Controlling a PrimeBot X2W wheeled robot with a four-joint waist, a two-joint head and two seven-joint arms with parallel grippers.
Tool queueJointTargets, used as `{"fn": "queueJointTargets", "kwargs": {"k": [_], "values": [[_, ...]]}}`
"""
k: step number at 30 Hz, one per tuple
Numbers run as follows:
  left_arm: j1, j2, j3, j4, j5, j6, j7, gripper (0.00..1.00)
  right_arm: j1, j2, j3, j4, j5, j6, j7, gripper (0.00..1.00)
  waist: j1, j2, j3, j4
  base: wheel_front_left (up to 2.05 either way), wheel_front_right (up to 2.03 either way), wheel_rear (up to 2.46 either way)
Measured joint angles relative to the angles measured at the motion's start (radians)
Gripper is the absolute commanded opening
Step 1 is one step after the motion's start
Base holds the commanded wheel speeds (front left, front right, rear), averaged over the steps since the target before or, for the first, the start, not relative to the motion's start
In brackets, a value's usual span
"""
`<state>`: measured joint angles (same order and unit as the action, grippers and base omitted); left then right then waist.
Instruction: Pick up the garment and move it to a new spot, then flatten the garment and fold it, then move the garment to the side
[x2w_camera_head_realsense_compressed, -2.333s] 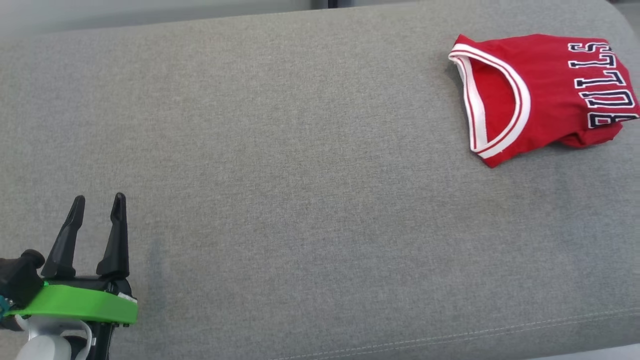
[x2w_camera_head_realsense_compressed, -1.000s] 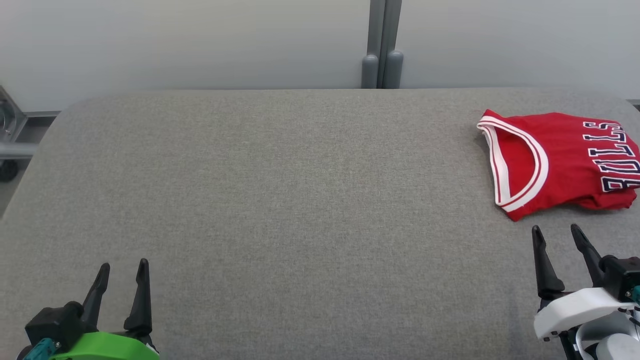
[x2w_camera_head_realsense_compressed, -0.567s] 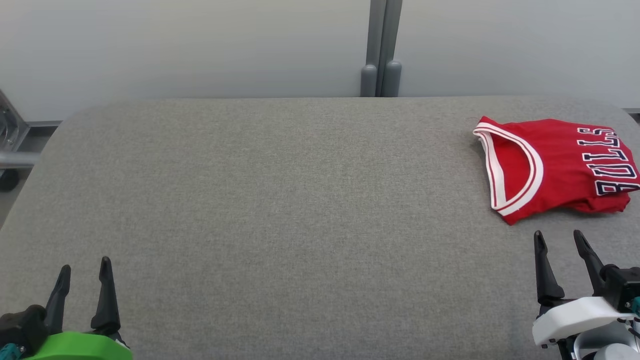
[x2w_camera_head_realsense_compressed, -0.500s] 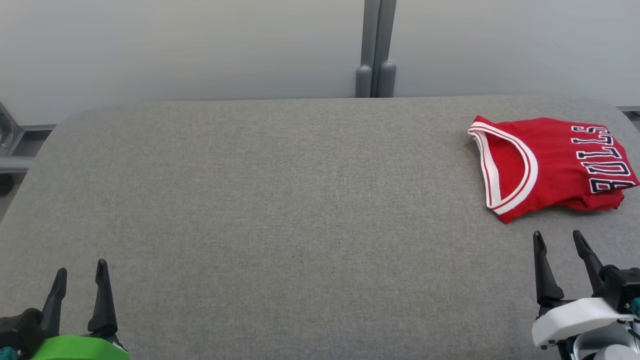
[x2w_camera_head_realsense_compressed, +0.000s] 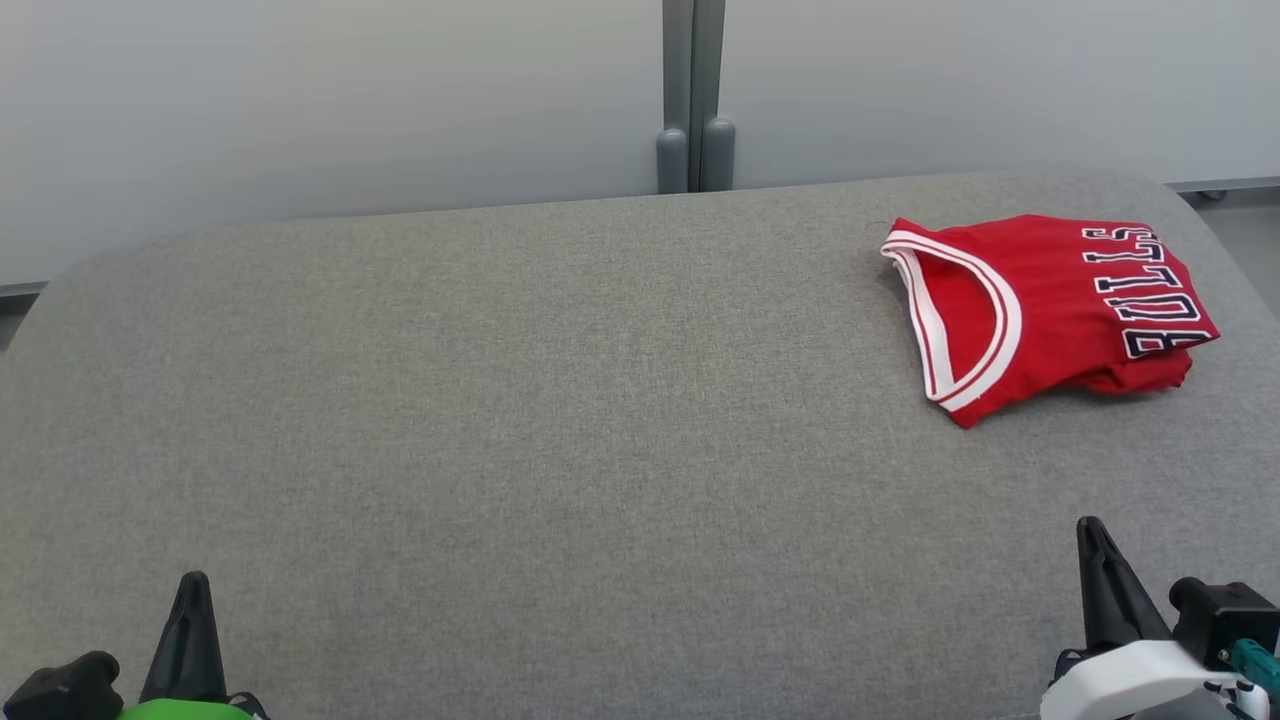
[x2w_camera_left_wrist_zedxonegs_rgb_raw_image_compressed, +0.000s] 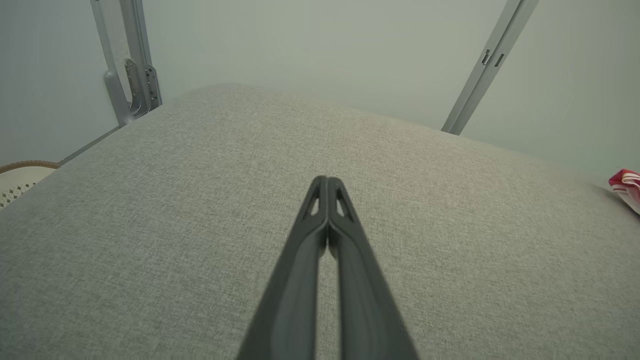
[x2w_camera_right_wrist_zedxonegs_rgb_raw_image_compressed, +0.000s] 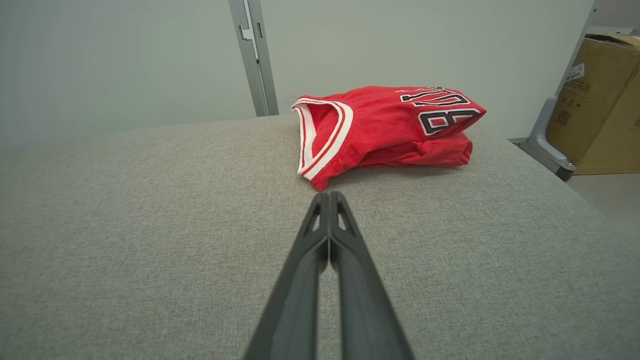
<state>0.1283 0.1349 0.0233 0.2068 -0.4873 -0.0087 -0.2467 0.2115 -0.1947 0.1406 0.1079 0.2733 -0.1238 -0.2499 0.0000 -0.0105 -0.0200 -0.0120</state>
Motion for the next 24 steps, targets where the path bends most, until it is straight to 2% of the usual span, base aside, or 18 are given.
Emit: {"fn": "queueJointTargets", "kwargs": {"k": [8, 24], "values": [[-0.001, -0.002, 0.01, 0.015, -0.066, -0.001, 0.032, 0.0, 0.004, 0.007, 0.001, 0.0, 0.06, 0.012, 0.002, 0.0, 0.0, 0.0, 0.002, 0.0, 0.0, 0.0, 0.0], [-0.015, -0.02, 0.02, 0.036, -0.239, -0.019, 0.095, 0.0, -0.007, 0.035, -0.031, -0.002, 0.296, 0.044, 0.05, 0.0, 0.0, 0.0, 0.006, 0.003, 0.0, 0.0, 0.0]]}}
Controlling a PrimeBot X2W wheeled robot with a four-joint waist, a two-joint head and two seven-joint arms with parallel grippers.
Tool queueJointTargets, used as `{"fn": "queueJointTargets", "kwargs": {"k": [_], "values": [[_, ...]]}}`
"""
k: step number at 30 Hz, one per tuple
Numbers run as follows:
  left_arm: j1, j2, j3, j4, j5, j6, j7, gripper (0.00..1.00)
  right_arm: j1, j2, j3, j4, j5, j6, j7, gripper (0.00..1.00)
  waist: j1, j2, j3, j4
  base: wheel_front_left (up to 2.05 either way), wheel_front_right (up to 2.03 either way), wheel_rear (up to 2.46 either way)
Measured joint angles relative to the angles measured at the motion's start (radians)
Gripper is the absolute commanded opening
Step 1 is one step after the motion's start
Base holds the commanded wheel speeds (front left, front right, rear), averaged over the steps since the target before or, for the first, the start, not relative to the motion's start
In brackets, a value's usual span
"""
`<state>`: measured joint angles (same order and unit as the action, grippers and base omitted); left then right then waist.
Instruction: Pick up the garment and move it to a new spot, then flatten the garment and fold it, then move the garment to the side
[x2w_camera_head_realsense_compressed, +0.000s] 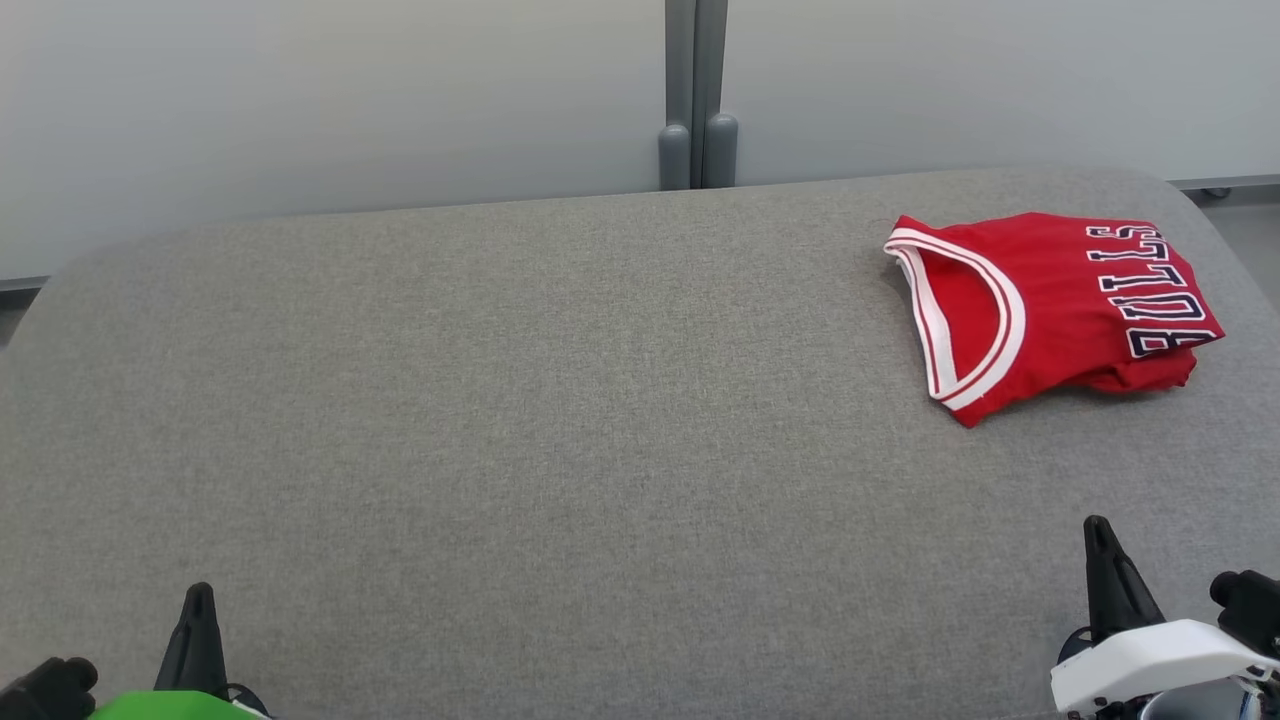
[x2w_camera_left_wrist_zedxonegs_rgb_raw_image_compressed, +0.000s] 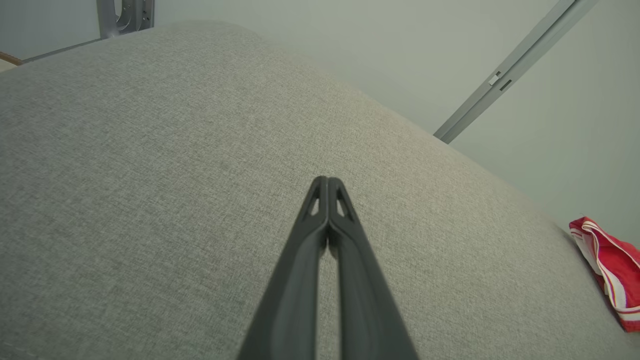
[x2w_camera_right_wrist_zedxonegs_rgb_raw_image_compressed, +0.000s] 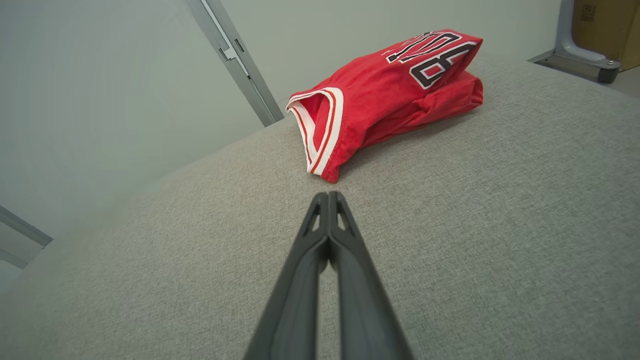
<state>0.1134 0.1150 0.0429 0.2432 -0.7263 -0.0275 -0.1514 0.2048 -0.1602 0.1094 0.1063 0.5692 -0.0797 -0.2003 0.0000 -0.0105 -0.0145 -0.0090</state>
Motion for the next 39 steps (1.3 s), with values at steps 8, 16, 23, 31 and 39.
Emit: {"fn": "queueJointTargets", "kwargs": {"k": [8, 16, 23, 31, 39], "values": [[-0.017, -0.005, 0.011, 0.003, -0.077, -0.008, 0.028, 0.0, -0.02, 0.003, -0.016, 0.008, 0.104, 0.012, 0.025, 0.0, 0.0, 0.0, 0.002, 0.001, 0.0, 0.0, 0.0], [-0.038, -0.01, 0.016, 0.006, -0.155, -0.017, 0.055, 0.0, -0.044, 0.007, -0.035, 0.021, 0.205, 0.03, 0.051, 0.0, 0.0, 0.0, 0.004, 0.002, 0.0, 0.0, 0.0], [-0.044, -0.017, 0.018, 0.008, -0.226, -0.026, 0.079, 0.0, -0.06, 0.012, -0.047, 0.033, 0.298, 0.044, 0.073, 0.0, 0.0, 0.0, 0.005, 0.003, 0.0, 0.0, 0.0], [-0.065, -0.03, 0.021, 0.01, -0.323, -0.035, 0.103, 0.0, -0.09, 0.023, -0.067, 0.051, 0.414, 0.065, 0.097, 0.0, 0.0, 0.0, 0.007, 0.004, 0.0, 0.0, 0.0], [-0.075, -0.035, 0.023, 0.012, -0.392, -0.043, 0.128, 0.0, -0.106, 0.03, -0.078, 0.064, 0.501, 0.081, 0.118, 0.0, 0.0, 0.0, 0.008, 0.005, 0.0, 0.0, 0.0]]}}
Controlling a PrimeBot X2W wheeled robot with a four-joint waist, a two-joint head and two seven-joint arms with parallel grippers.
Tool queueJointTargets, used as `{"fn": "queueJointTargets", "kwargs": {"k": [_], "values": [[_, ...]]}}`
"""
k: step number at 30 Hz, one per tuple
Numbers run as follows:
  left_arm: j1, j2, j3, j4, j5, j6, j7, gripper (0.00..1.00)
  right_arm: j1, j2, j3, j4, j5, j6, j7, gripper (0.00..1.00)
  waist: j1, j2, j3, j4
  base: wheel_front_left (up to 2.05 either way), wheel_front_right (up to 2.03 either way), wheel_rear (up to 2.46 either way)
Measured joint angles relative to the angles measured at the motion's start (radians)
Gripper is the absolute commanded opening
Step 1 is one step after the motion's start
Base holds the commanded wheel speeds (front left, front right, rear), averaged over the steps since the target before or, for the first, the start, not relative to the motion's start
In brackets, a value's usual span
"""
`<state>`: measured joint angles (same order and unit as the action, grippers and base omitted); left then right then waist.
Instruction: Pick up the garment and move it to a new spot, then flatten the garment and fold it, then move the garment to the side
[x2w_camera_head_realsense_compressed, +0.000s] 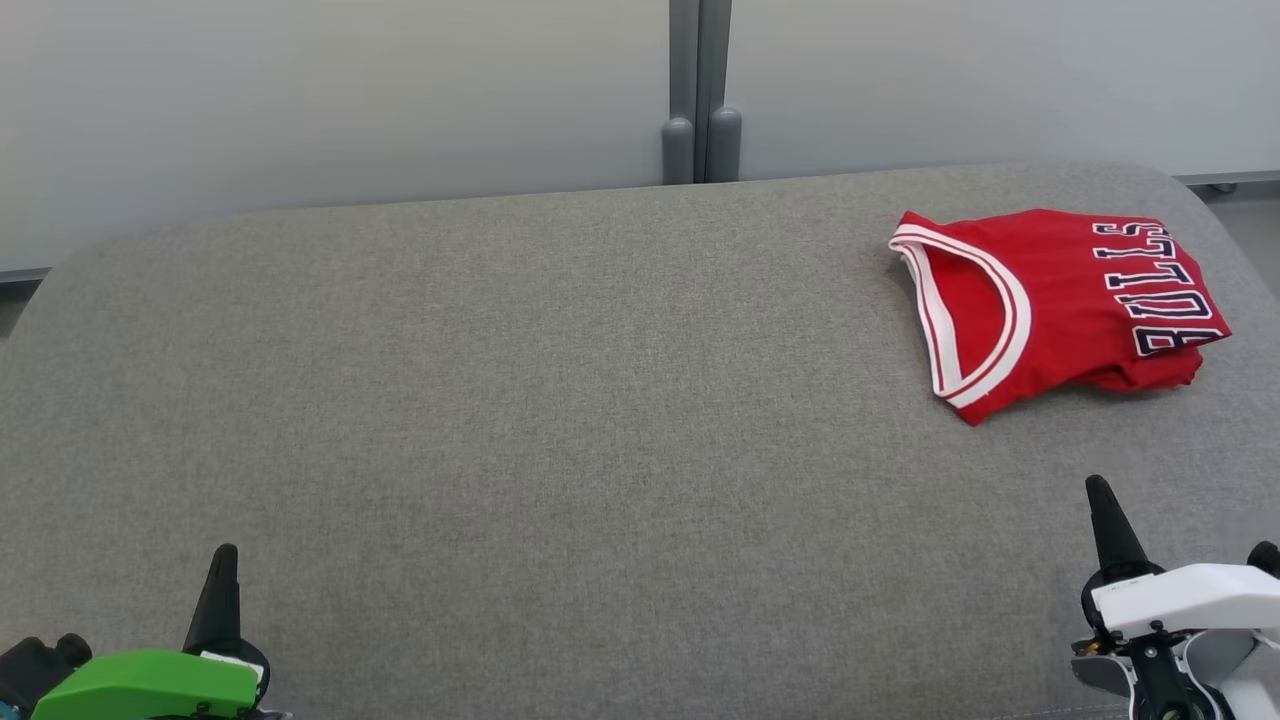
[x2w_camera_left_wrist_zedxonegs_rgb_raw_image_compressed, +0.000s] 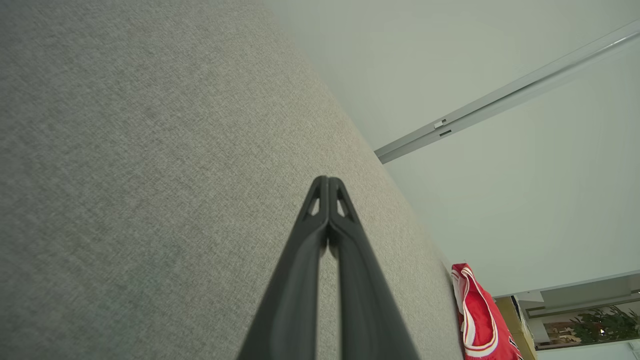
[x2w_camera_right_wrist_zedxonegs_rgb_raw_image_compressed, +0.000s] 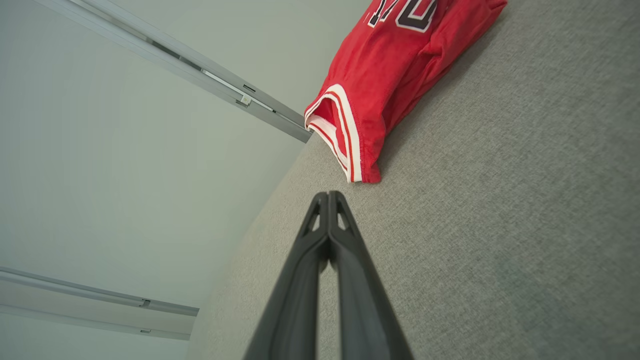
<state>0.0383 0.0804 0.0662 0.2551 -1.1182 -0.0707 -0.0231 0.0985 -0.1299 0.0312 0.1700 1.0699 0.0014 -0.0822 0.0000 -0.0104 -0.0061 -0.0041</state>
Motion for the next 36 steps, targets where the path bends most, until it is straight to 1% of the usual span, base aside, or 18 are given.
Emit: {"fn": "queueJointTargets", "kwargs": {"k": [9, 16, 17, 19, 21, 23, 25, 28, 36], "values": [[-0.023, -0.005, 0.003, 0.003, -0.089, -0.01, 0.025, 0.0, -0.031, 0.005, -0.02, 0.016, 0.115, 0.024, 0.027, 0.0, 0.0, 0.0, 0.002, 0.001, 0.0, 0.0, 0.0], [-0.028, -0.01, 0.006, 0.008, -0.166, -0.018, 0.05, 0.0, -0.05, 0.011, -0.031, 0.032, 0.207, 0.035, 0.048, 0.0, 0.0, 0.0, 0.003, 0.002, 0.0, 0.0, 0.0], [-0.031, -0.012, 0.006, 0.01, -0.178, -0.018, 0.05, 0.0, -0.054, 0.011, -0.032, 0.033, 0.22, 0.042, 0.049, 0.0, 0.0, 0.0, 0.003, 0.002, 0.0, 0.0, 0.0], [-0.041, -0.014, 0.007, 0.012, -0.194, -0.019, 0.059, 0.0, -0.06, 0.013, -0.037, 0.036, 0.242, 0.043, 0.057, 0.0, 0.0, 0.0, 0.004, 0.002, 0.0, 0.0, 0.0], [-0.045, -0.017, 0.008, 0.012, -0.21, -0.023, 0.063, 0.0, -0.066, 0.015, -0.043, 0.042, 0.271, 0.051, 0.061, 0.0, 0.0, 0.0, 0.004, 0.002, 0.0, 0.0, 0.0], [-0.045, -0.021, 0.01, 0.013, -0.239, -0.023, 0.071, 0.0, -0.073, 0.018, -0.047, 0.043, 0.294, 0.052, 0.067, 0.0, 0.0, 0.0, 0.005, 0.002, 0.0, 0.0, 0.0], [-0.045, -0.026, 0.011, 0.016, -0.255, -0.027, 0.077, 0.0, -0.076, 0.021, -0.051, 0.048, 0.319, 0.061, 0.072, 0.0, 0.0, 0.0, 0.005, 0.002, 0.0, 0.0, 0.0], [-0.052, -0.028, 0.013, 0.018, -0.287, -0.03, 0.084, 0.0, -0.081, 0.026, -0.057, 0.056, 0.358, 0.063, 0.08, 0.0, 0.0, 0.0, 0.006, 0.003, 0.0, 0.0, 0.0], [-0.071, -0.032, 0.021, 0.021, -0.37, -0.04, 0.111, 0.0, -0.111, 0.034, -0.07, 0.07, 0.461, 0.086, 0.102, 0.0, 0.0, 0.0, 0.007, 0.004, 0.0, 0.0, 0.0]]}}
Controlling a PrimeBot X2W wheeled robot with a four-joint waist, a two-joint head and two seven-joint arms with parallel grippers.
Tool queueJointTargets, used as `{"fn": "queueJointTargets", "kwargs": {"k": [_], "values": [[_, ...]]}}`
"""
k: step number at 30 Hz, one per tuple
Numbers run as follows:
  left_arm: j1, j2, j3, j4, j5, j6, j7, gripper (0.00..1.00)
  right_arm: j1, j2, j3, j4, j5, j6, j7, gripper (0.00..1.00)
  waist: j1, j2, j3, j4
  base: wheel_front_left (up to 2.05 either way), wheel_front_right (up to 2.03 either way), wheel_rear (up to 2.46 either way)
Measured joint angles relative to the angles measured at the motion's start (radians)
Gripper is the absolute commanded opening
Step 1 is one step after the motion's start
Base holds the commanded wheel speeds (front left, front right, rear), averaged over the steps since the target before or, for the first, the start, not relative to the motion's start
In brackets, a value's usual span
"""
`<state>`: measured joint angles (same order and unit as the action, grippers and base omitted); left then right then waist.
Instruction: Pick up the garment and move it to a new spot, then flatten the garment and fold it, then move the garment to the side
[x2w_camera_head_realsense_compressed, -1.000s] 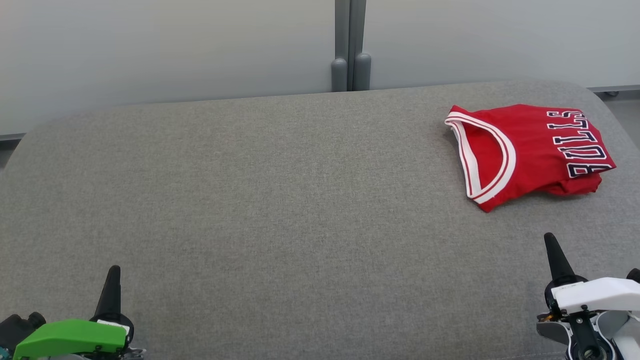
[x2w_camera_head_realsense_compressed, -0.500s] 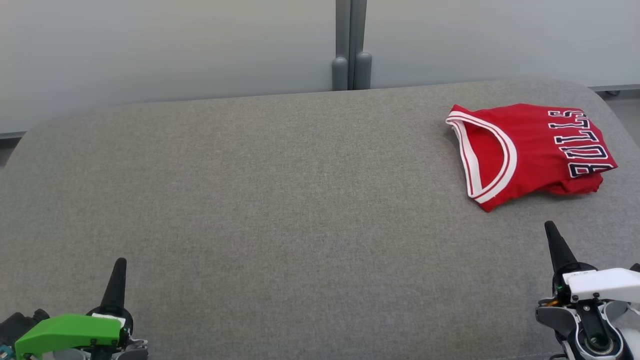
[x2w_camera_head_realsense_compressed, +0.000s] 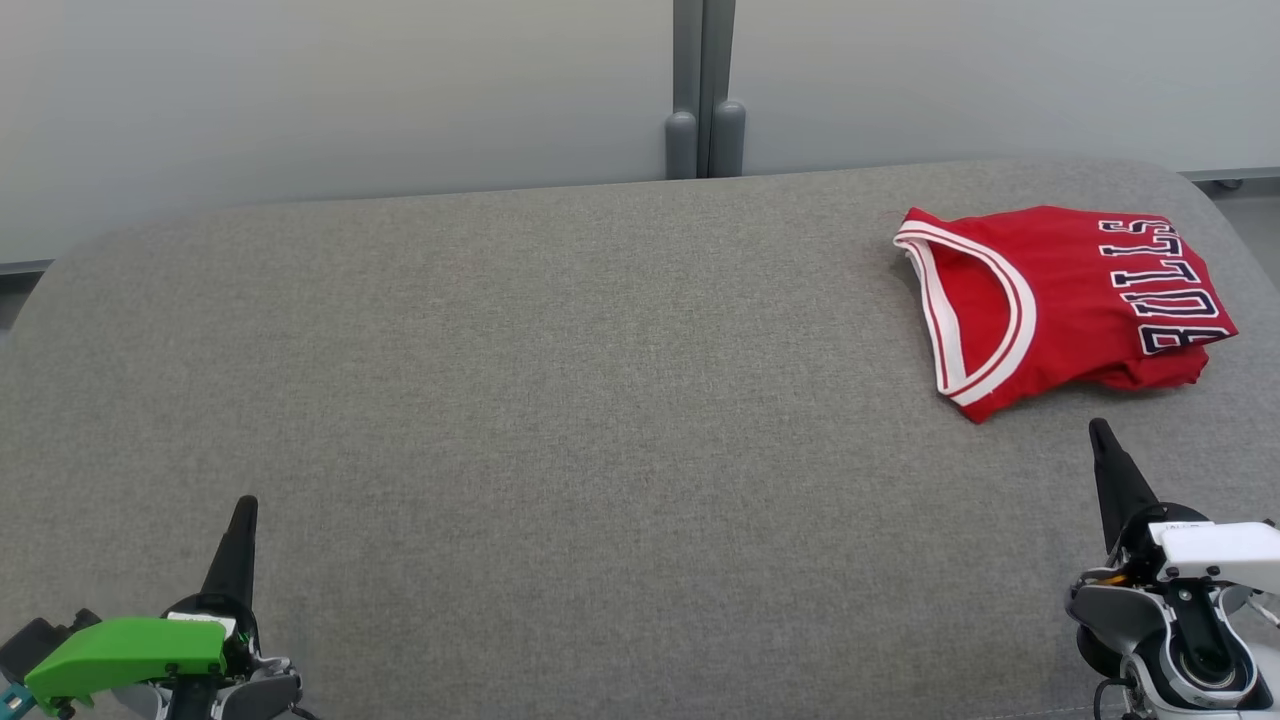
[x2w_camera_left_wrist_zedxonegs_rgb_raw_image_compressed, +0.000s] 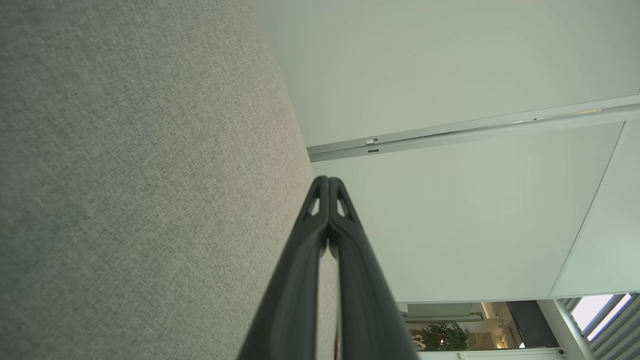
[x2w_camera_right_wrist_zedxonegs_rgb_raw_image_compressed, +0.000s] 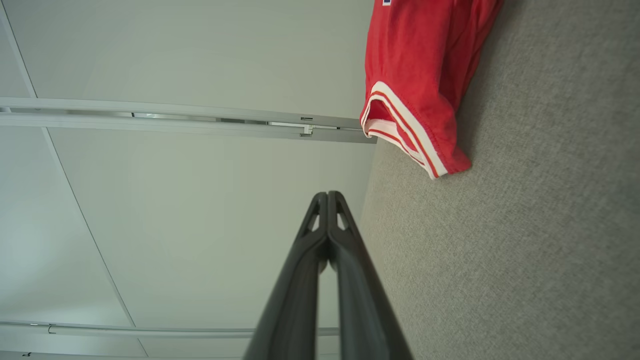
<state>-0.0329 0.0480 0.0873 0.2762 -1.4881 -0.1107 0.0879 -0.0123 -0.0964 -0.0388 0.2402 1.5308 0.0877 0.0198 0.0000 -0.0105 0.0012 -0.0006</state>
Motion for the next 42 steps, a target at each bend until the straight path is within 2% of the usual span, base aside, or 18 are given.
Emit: {"fn": "queueJointTargets", "kwargs": {"k": [11, 42], "values": [[-0.028, -0.007, 0.004, 0.003, -0.105, -0.012, 0.032, 0.0, -0.031, 0.005, -0.021, 0.02, 0.129, 0.026, 0.026, 0.0, 0.0, 0.0, 0.002, 0.001, 0.0, 0.0, 0.0], [-0.03, -0.008, 0.003, 0.002, -0.11, -0.012, 0.031, 0.0, -0.04, 0.007, -0.023, 0.03, 0.132, 0.026, 0.034, 0.0, 0.0, 0.0, 0.002, 0.001, 0.0, 0.0, 0.0]]}}
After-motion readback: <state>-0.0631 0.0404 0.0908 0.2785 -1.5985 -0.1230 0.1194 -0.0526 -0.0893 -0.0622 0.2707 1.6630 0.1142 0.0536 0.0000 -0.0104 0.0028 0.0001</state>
